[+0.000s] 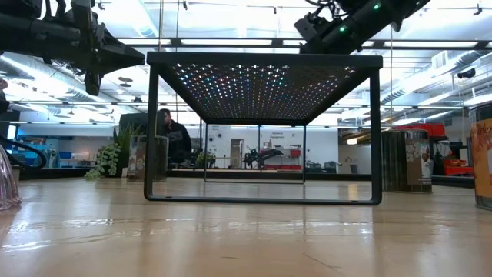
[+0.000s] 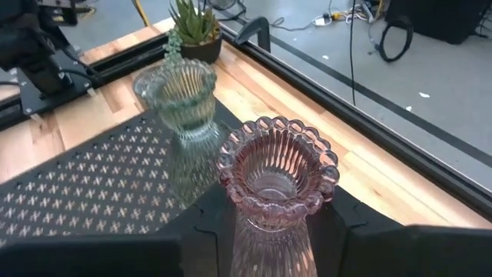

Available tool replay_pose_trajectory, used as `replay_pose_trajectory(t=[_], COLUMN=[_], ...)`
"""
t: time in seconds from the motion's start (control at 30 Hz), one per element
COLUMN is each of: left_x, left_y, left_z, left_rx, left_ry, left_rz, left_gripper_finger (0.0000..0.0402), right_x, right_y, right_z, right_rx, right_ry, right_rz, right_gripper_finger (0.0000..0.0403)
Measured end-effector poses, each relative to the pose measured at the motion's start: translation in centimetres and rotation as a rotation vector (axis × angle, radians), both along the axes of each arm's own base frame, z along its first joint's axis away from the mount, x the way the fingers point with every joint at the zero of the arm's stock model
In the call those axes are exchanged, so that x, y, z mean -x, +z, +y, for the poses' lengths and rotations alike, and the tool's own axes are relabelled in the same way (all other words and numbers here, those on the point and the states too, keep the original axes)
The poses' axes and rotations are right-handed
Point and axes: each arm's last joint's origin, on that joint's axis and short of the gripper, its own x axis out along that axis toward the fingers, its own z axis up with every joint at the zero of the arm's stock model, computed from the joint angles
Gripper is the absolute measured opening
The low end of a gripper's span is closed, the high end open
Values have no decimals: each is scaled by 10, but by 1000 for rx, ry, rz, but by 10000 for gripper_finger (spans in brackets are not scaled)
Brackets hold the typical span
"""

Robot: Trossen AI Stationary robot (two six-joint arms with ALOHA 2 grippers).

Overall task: Pick & Place candle stick holders
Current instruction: Put the right pink glass candle holder on the shelf

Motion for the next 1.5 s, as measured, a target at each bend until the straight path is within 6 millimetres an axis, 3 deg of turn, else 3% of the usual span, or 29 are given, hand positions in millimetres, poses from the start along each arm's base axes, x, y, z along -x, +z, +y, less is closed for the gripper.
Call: replay_pose_trajectory(t=[0.73, 1.03, 1.2, 1.5], left_x=[0, 0, 0, 0], left_y=[0, 0, 0, 0], left_z=[0, 0, 0, 0], left_rx=[0, 1, 1, 1], left_ry=[-3, -3, -3, -3], left_rz=[0, 0, 0, 0], left_gripper_finger=[37, 37, 37, 37], right_x=[-7, -6, -6, -6], right_y=[-7, -11, -11, -10], right_z=[-1, -2, -1, -1], right_rx=[15, 15, -4, -8], right_ry=[28, -13, 12, 14], right_rz=[30, 46, 40, 34], right_gripper_finger=[114, 233, 244, 228])
